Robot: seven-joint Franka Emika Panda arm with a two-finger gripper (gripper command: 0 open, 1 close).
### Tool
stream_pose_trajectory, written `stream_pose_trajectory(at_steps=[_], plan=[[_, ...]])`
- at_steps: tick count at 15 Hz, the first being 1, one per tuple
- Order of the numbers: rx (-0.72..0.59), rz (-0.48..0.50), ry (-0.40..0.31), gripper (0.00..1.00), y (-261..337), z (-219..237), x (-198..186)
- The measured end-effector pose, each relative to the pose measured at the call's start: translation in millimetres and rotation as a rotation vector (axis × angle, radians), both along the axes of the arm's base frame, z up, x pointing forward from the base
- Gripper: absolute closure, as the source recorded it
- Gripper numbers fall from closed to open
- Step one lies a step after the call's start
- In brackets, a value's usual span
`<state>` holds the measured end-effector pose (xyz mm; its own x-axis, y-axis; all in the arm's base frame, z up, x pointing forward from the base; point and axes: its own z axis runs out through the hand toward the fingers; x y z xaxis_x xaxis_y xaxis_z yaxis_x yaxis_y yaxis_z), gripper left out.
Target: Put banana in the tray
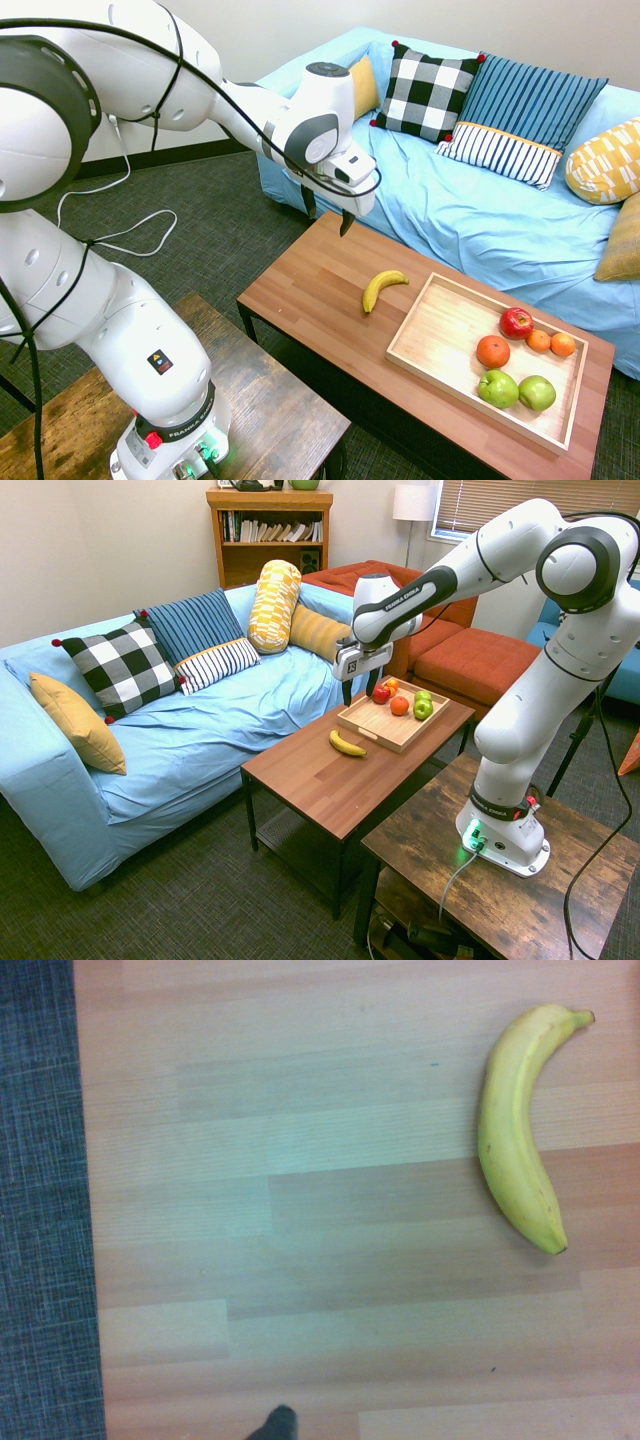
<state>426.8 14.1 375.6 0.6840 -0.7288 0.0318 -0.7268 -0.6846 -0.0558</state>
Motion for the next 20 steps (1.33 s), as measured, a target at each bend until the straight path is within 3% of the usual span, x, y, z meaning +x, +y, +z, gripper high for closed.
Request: stream_pose_trajectory(at_steps=[7, 12, 20], plan=[[-0.024, -0.022, -0.027, 0.0, -8.3, -27.2, 17.2], [-0.059, -0.094, -0.042, 0.0, -27.2, -101.3, 51.2], [-0.044, -0.175, -0.004, 0.0, -53.2, -195.5, 110.2]])
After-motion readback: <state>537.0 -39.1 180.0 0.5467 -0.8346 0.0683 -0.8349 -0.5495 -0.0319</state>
